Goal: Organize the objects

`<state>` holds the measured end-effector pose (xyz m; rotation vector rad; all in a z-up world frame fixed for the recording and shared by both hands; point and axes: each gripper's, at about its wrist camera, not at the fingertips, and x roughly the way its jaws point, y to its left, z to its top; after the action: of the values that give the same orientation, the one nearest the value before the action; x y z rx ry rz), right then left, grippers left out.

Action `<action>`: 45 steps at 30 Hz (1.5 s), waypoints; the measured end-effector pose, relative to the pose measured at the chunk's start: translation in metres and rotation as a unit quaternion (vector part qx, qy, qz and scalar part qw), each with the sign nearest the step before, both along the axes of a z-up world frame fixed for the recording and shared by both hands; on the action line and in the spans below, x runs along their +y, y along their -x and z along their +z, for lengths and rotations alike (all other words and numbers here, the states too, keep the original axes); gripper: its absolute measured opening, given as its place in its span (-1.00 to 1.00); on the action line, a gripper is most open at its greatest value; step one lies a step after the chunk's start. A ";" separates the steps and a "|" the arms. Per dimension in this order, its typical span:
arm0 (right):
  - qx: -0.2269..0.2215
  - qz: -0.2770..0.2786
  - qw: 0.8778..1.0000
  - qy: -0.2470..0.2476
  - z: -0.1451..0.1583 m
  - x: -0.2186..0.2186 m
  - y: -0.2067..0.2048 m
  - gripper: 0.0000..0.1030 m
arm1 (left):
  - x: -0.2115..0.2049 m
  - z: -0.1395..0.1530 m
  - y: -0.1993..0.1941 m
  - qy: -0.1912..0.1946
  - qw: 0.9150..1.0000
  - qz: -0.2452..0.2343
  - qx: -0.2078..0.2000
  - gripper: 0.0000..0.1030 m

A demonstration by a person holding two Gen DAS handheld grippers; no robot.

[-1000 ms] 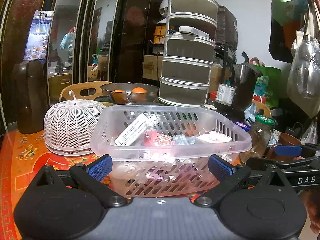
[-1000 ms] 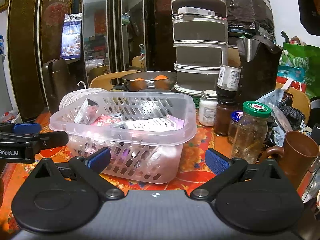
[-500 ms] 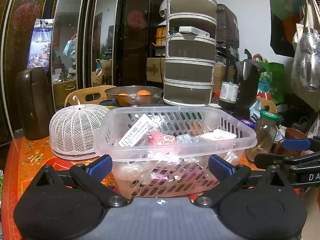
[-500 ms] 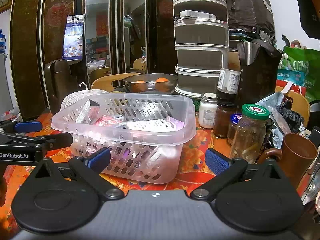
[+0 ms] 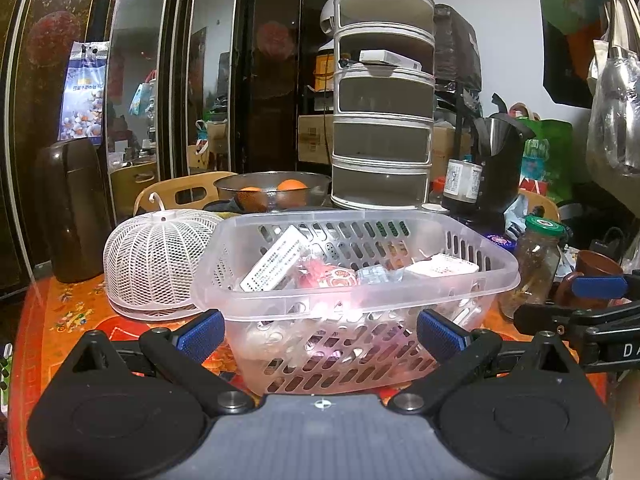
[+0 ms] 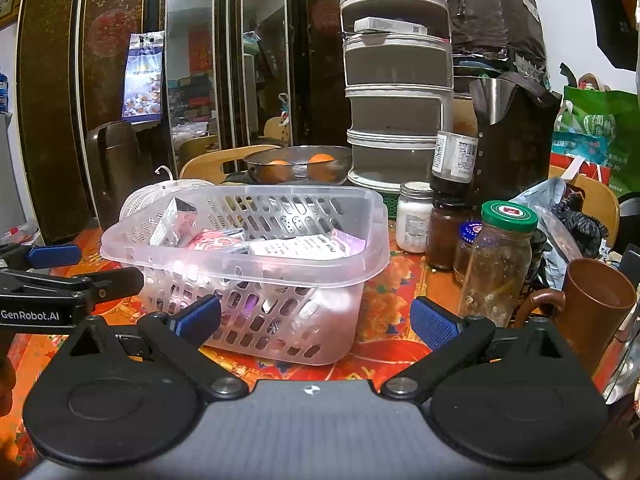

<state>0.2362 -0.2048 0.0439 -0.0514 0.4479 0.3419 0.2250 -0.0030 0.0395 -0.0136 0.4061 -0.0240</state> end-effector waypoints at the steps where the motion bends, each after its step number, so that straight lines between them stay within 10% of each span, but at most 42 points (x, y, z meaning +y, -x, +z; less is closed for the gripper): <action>1: 0.000 0.000 1.000 0.000 0.000 0.000 0.000 1.00 | 0.000 0.000 0.000 0.000 1.000 0.000 0.000 1.00; 45: 0.000 0.002 1.000 0.000 -0.001 -0.001 0.001 1.00 | 0.002 -0.004 -0.001 0.006 1.000 0.002 0.010 1.00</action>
<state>0.2356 -0.2054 0.0426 -0.0527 0.4486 0.3452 0.2258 -0.0011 0.0358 -0.0272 0.4257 -0.0233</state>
